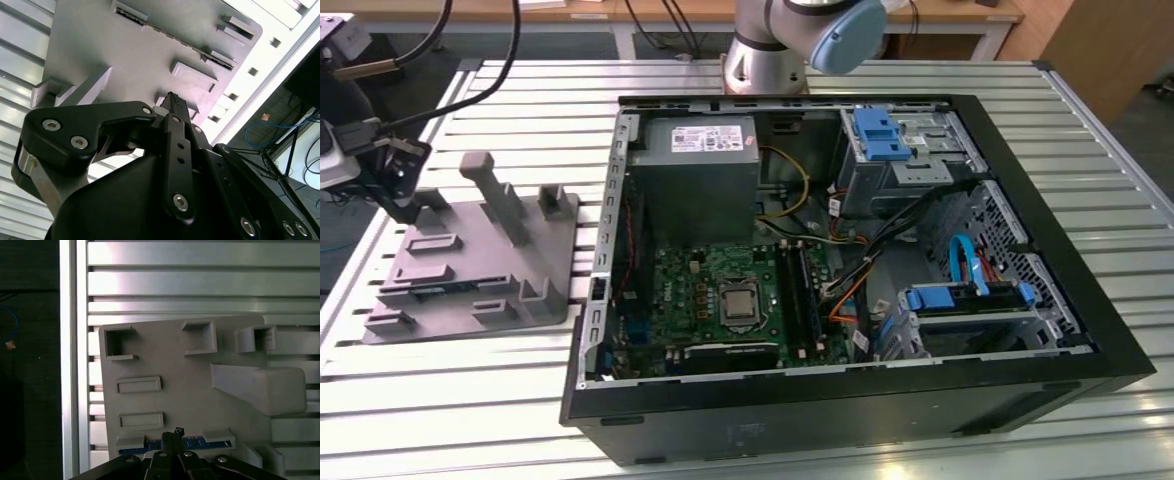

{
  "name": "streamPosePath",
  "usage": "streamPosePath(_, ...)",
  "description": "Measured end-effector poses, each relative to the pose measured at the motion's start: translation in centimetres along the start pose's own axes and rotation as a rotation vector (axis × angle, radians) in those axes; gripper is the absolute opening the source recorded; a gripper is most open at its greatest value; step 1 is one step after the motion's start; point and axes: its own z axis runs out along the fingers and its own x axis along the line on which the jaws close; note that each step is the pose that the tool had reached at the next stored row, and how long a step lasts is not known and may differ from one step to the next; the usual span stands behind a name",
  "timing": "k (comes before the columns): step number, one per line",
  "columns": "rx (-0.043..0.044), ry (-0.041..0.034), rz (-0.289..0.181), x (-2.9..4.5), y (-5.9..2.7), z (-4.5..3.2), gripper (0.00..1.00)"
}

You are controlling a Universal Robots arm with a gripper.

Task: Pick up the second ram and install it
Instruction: 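Reach for the second ram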

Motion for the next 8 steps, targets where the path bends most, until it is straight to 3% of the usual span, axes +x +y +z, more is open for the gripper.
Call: streamPosePath(8, 0.0, -0.0001, 0.0, 0.01, -0.02, 0.65, 0.1)
